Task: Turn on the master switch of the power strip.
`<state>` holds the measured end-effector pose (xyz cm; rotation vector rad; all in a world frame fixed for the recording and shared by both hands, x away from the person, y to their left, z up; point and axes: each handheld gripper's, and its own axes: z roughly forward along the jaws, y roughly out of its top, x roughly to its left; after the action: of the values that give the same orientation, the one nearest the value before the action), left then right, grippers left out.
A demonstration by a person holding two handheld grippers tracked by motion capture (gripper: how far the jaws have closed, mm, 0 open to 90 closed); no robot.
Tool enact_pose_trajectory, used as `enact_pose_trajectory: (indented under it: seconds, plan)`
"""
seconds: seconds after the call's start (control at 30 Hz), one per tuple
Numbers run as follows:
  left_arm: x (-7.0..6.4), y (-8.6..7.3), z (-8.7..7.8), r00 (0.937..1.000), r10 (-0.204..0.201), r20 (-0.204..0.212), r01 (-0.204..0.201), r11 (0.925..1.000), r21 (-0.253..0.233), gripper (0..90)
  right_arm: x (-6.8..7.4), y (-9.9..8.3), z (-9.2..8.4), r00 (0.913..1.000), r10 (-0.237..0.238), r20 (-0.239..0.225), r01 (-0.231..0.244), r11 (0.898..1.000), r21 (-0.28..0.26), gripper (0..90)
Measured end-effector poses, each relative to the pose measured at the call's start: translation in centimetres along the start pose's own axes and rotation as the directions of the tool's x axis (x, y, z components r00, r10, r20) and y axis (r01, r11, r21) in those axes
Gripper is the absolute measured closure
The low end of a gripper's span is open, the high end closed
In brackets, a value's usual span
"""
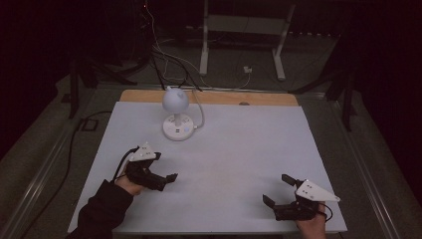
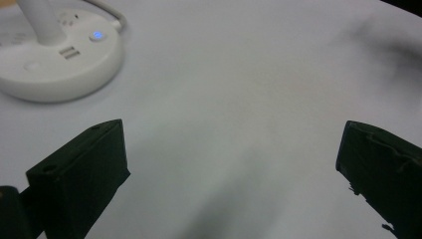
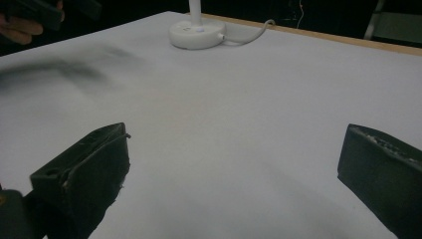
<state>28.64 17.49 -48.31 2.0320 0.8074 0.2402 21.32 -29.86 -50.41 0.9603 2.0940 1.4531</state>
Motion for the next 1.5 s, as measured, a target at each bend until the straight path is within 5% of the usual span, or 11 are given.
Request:
enact_pose_trajectory:
  seconds: [0.63,1.03,1.23,1.5]
  plan:
    - [-1.3,-5.2,-2.0,0.9996,0.002,-0.027,-0.001,0.9982,0.06,0.4,0.0,0.0,0.0,1.0,0.001,0.0,-0.001,1.0,0.005,0.0]
    - [-1.1,-7.8,-4.3,0.9964,-0.005,-0.084,0.008,0.9992,0.039,0.4,0.0,0.0,0.0,1.0,-0.001,0.003,0.001,1.0,0.009,0.0]
    - [-1.0,-8.6,-4.6,0.9933,-0.011,-0.115,0.015,0.9991,0.039,0.4,0.0,0.0,0.0,1.0,-0.003,0.001,0.003,1.0,0.009,0.0]
    - [-1.1,-8.6,-3.7,0.9953,0.0,-0.097,0.006,0.998,0.063,0.4,0.0,0.0,0.1,1.0,-0.008,-0.002,0.008,1.0,0.014,0.0]
